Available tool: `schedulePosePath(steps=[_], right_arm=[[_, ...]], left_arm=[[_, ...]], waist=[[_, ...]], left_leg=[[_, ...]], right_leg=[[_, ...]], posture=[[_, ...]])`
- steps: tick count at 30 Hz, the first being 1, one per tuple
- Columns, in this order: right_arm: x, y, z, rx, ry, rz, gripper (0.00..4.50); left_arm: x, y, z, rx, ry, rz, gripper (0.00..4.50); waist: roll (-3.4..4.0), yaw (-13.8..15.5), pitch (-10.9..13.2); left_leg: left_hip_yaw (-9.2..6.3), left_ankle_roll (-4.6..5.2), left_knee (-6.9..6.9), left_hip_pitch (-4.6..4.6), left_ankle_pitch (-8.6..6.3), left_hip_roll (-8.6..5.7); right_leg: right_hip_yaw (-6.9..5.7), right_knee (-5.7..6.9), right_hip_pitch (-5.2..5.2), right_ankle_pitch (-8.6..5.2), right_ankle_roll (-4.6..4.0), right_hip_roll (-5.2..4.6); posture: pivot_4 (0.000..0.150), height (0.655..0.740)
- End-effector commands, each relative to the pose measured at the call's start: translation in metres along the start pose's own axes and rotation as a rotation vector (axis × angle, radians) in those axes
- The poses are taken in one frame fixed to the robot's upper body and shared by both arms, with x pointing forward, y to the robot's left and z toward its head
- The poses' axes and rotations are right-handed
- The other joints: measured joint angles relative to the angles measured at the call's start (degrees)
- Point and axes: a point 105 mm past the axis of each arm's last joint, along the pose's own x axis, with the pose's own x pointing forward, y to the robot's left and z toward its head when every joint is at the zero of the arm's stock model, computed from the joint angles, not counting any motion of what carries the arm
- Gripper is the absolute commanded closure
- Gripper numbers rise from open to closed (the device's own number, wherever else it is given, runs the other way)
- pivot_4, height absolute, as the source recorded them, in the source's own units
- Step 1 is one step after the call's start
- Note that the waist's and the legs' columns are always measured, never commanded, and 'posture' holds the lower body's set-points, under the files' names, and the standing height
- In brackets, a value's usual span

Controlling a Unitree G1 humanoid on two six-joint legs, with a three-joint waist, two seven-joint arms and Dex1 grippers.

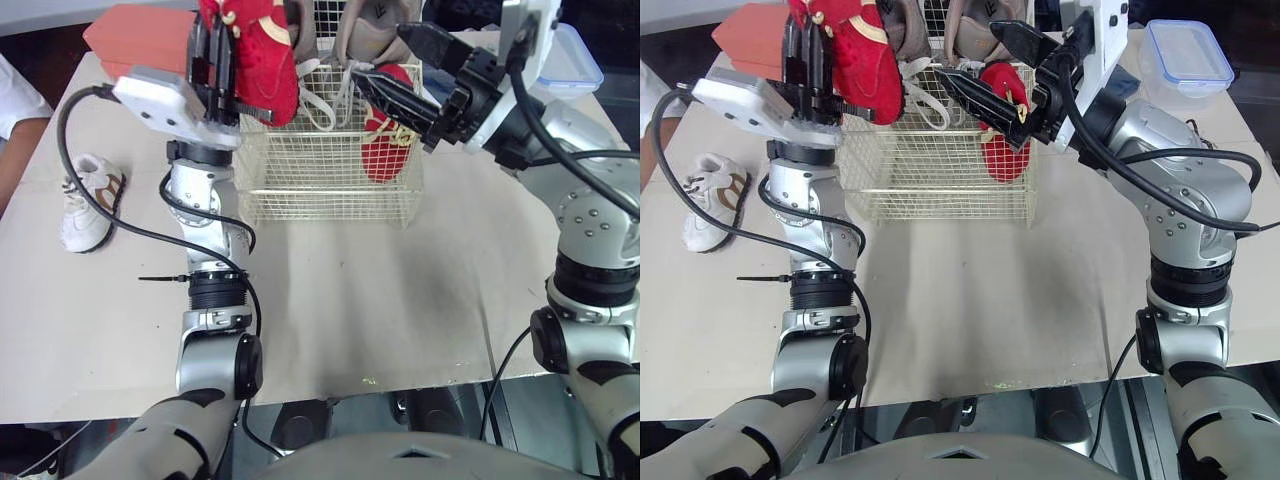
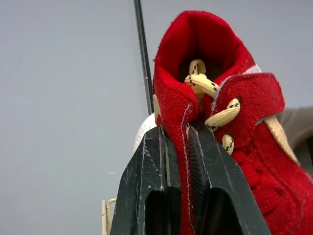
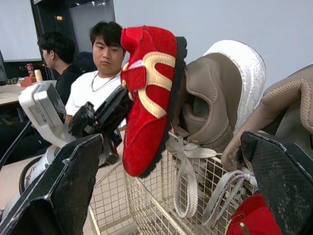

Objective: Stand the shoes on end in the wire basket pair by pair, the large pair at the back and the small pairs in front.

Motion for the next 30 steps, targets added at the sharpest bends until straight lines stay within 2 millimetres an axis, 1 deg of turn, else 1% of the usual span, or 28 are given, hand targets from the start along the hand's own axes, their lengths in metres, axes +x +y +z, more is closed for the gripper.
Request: schedulePosePath(steps=[1,6,12,15,17,19,24,27,30], right_arm=[[-0.006,0.001,0.014,-0.031,-0.05,-0.008,0.0],[-0.006,0.001,0.014,-0.03,-0.053,-0.012,0.0],[-0.007,0.0,0.015,-0.028,-0.055,-0.017,0.0],[-0.008,0.0,0.014,-0.028,-0.054,-0.021,0.0],[-0.008,-0.001,0.014,-0.026,-0.054,-0.021,0.0],[-0.008,0.0,0.014,-0.025,-0.055,-0.021,0.0],[-0.008,-0.001,0.015,-0.026,-0.056,-0.025,0.0],[-0.009,-0.002,0.015,-0.029,-0.055,-0.028,0.0],[-0.009,-0.002,0.015,-0.031,-0.055,-0.033,0.0]], left_arm=[[-0.006,-0.012,-0.012,0.036,0.04,-0.05,4.47],[-0.015,-0.013,-0.015,0.113,0.027,-0.046,4.47],[-0.022,-0.013,-0.01,0.227,-0.02,-0.029,4.47],[-0.019,-0.023,0.001,0.286,-0.089,-0.076,4.47],[-0.016,-0.031,0.007,0.29,-0.131,-0.107,4.47],[-0.015,-0.038,0.008,0.309,-0.151,-0.137,4.47],[-0.015,-0.045,0.004,0.342,-0.167,-0.169,4.47],[-0.015,-0.039,-0.004,0.357,-0.143,-0.14,4.47],[-0.02,-0.035,-0.011,0.336,-0.112,-0.112,4.47]], waist=[[-0.01,0.05,-0.04],[0.0,0.1,-0.07],[0.0,0.05,-0.08],[0.0,0.07,-0.08],[0.0,0.09,-0.07],[0.0,0.13,-0.07],[0.0,0.04,-0.07],[0.01,-0.06,-0.08],[0.02,-0.09,-0.09]], left_leg=[[-0.01,0.0,0.0,0.01,0.0,0.0],[-0.01,0.0,0.04,0.01,0.0,0.0],[-0.02,0.0,0.03,0.01,0.0,0.0],[-0.02,0.0,0.03,0.01,0.0,0.0],[-0.02,0.0,0.03,0.01,0.0,0.0],[-0.02,0.0,0.03,0.0,0.0,-0.01],[-0.01,0.0,0.01,0.01,0.0,-0.02],[-0.01,0.0,0.0,0.01,0.0,-0.02],[0.0,0.0,0.0,0.02,0.0,-0.01]], right_leg=[[-0.01,0.01,0.0,0.0,0.0,0.0],[0.0,0.02,0.02,0.0,0.0,0.0],[0.0,0.02,0.02,0.0,0.0,0.0],[-0.01,0.02,0.02,0.0,0.0,0.0],[-0.01,0.02,0.01,0.0,0.0,0.0],[-0.01,0.01,0.01,0.0,0.0,0.0],[0.0,0.01,0.01,0.0,0.0,0.0],[0.0,0.03,0.0,0.0,0.0,0.0],[0.02,0.03,0.0,0.0,0.0,0.0]], posture=[[0.15,0.74],[0.15,0.74],[0.15,0.74],[0.15,0.74],[0.15,0.74],[0.15,0.74],[0.15,0.74],[0.15,0.74],[0.15,0.74]])
